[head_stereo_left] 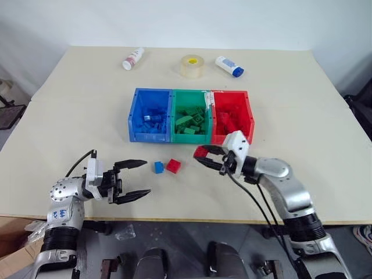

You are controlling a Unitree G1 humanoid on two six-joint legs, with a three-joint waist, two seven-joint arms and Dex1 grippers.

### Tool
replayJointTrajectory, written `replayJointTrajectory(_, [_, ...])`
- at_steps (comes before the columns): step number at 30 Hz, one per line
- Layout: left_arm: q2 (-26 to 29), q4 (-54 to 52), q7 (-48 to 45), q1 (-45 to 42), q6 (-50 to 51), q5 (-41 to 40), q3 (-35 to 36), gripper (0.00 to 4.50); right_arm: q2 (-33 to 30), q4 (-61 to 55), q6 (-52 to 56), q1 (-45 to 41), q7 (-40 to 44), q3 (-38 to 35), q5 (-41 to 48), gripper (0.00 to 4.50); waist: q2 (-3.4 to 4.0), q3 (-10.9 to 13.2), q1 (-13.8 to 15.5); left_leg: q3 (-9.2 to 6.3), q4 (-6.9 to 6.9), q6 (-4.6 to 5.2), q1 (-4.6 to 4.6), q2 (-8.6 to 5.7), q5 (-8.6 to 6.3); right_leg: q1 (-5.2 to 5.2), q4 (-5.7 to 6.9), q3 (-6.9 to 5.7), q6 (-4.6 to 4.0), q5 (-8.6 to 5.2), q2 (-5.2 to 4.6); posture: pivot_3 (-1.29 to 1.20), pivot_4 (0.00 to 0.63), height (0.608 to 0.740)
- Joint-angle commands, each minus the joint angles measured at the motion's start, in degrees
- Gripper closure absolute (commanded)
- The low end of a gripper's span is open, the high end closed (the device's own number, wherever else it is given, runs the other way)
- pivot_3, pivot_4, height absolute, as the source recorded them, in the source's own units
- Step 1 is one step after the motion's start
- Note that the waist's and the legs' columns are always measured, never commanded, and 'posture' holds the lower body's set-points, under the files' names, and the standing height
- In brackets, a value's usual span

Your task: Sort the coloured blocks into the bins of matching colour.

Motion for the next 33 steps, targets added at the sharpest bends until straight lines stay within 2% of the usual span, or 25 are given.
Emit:
replayJointTrajectory(1, [-0.6, 1.7, -0.7, -1.8, -0.5, -0.3, -0.4, 0.00, -2.1, 1.4, -0.1, -5.8, -4.1, -5.7, -0.1, 3.02, 0.00, 0.0, -0.1, 0.01, 0.01, 0.00, 0.00, 0.00, 0.00, 0.00, 0.00, 0.01, 0.00, 0.00, 0.00, 0.00, 0.150, 0.740])
replayJointTrajectory(5, [-1.5, 4.2, -1.5, -4.3, -1.2, 0.2, -1.1, 0.00, -3.1, 12.1, -6.1, -12.2, -5.3, -5.8, -3.6, 3.02, 0.00, 0.0, -0.2, 0.06, -0.04, -0.01, 0.03, 0.02, 0.00, -0.03, 0.01, 0.03, 0.00, 0.00, 0.03, 0.00, 0.150, 0.740])
replayJointTrajectory(9, [-1.8, 5.7, -2.0, -5.7, -1.7, 0.4, -1.3, 0.00, -2.2, 17.7, -9.1, -15.4, -6.2, -5.9, -5.0, 1.71, 0.00, 0.0, -0.2, 0.10, -0.05, -0.01, 0.01, 0.01, 0.01, -0.04, -0.02, 0.04, 0.00, 0.00, 0.02, 0.00, 0.150, 0.740])
replayJointTrajectory(14, [-1.5, 5.9, -2.3, -5.7, -1.9, 0.2, -1.1, 0.00, -2.7, 17.1, -10.0, -14.5, -4.7, -5.9, -4.3, 0.03, 0.00, 0.0, -0.2, 0.11, -0.04, -0.01, 0.00, 0.01, 0.00, -0.04, -0.04, 0.05, 0.01, 0.00, 0.02, 0.00, 0.150, 0.740])
replayJointTrajectory(20, [-0.9, 5.4, -2.6, -4.9, -1.8, -0.2, -0.7, 0.00, -7.3, 8.9, -6.2, -7.5, 1.7, -6.5, -1.0, 0.03, 0.00, 0.0, 0.1, 0.10, -0.03, 0.01, -0.01, 0.01, -0.01, -0.03, -0.05, 0.05, 0.02, 0.01, 0.01, 0.00, 0.150, 0.740])
replayJointTrajectory(25, [0.7, 7.0, -2.8, -5.6, -2.3, 0.0, 0.2, 0.00, -16.6, -0.1, -3.0, 3.7, 12.1, -8.3, 4.0, 0.03, 0.00, 0.0, 0.1, 0.08, -0.02, 0.06, -0.02, 0.00, -0.04, 0.00, -0.11, 0.04, 0.03, 0.02, 0.01, 0.00, 0.150, 0.740])
replayJointTrajectory(30, [1.5, 7.8, -3.0, -6.0, -2.5, 0.0, 0.5, 0.00, -24.0, -4.4, -0.7, 12.2, 15.9, -11.3, 6.2, 0.03, 0.00, 0.0, 0.0, 0.10, -0.01, 0.06, 0.00, 0.01, -0.05, 0.00, -0.13, 0.05, 0.03, 0.02, 0.01, 0.00, 0.150, 0.740])
replayJointTrajectory(33, [1.7, 8.0, -3.0, -6.1, -2.6, 0.0, 0.5, 0.00, -25.9, -5.5, -0.2, 15.2, 16.4, -13.1, 7.0, 0.03, 0.00, 0.0, 0.0, 0.10, -0.01, 0.06, 0.01, 0.01, -0.06, 0.00, -0.14, 0.05, 0.03, 0.02, 0.01, 0.00, 0.150, 0.740])
